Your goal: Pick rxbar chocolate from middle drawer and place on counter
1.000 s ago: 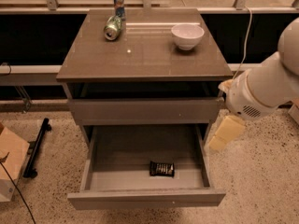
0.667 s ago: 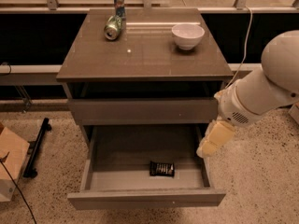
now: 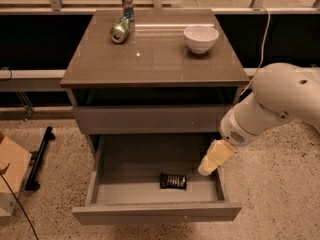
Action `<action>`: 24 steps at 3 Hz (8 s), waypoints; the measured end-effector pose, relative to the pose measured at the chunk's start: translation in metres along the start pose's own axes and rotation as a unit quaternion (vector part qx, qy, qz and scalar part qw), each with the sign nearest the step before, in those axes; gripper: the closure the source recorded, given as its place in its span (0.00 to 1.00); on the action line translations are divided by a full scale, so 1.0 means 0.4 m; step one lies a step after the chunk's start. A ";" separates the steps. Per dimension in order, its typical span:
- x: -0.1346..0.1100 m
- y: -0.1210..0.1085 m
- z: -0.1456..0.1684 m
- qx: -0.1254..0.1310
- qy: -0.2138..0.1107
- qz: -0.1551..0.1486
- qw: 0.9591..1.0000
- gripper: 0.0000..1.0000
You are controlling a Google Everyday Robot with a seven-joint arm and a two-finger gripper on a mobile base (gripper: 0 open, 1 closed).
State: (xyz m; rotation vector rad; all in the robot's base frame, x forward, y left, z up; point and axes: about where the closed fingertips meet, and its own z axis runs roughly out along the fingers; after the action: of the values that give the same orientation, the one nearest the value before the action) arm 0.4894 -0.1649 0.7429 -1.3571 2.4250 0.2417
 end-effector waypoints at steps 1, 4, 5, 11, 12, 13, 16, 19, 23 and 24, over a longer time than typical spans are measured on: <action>0.019 -0.019 0.084 -0.010 0.007 0.028 1.000 0.00; 0.009 -0.045 0.199 -0.008 0.044 0.080 0.996 0.00; 0.009 -0.057 0.269 -0.014 0.061 0.122 0.991 0.00; -0.012 -0.032 0.542 -0.084 0.052 0.338 0.936 0.00; -0.025 -0.025 0.599 -0.097 0.059 0.364 0.924 0.00; -0.027 -0.029 0.665 -0.103 0.070 0.402 0.907 0.00; 0.000 -0.056 0.781 -0.105 0.093 0.490 0.860 0.00; 0.016 -0.057 0.878 -0.133 0.081 0.539 0.828 0.00; 0.030 -0.043 0.985 -0.142 0.107 0.565 0.805 0.00; 0.031 -0.039 0.994 -0.147 0.111 0.568 0.802 0.17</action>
Offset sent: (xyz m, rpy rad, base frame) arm 0.0107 0.0005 -0.0354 0.0103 0.0429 -0.0464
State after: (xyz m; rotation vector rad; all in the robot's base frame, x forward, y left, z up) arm 0.5834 -0.0581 0.3712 0.2218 3.1836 0.7952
